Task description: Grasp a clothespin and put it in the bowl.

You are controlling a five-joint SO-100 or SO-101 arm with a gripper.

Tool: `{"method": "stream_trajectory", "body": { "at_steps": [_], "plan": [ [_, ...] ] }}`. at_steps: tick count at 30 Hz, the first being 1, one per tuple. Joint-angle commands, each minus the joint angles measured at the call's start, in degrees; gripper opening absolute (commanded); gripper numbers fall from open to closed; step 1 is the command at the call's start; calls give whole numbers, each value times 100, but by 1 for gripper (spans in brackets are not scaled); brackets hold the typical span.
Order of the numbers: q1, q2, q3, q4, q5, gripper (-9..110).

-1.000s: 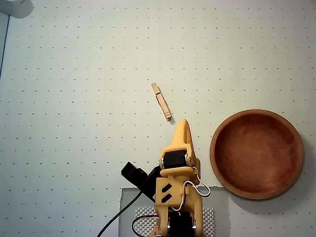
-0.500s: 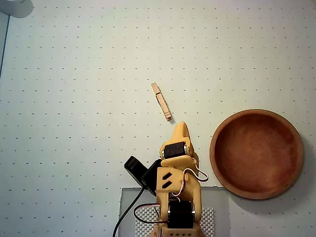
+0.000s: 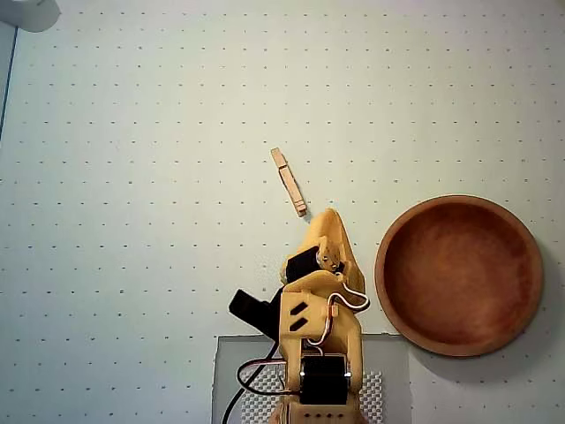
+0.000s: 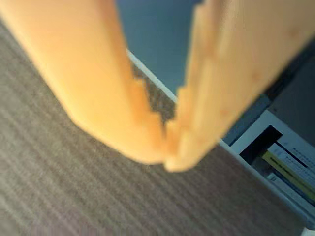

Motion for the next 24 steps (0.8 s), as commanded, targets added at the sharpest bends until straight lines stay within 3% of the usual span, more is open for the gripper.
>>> {"method": "stream_trajectory", "body": {
  "at_steps": [1, 15, 24],
  "plan": [
    [44, -1116, -1063, -26, -571, -3],
    [-35, -3973, -3164, 114, -3041, -3],
    [-686, -5493, -4597, 1960, -3832, -3]
  ]
}}
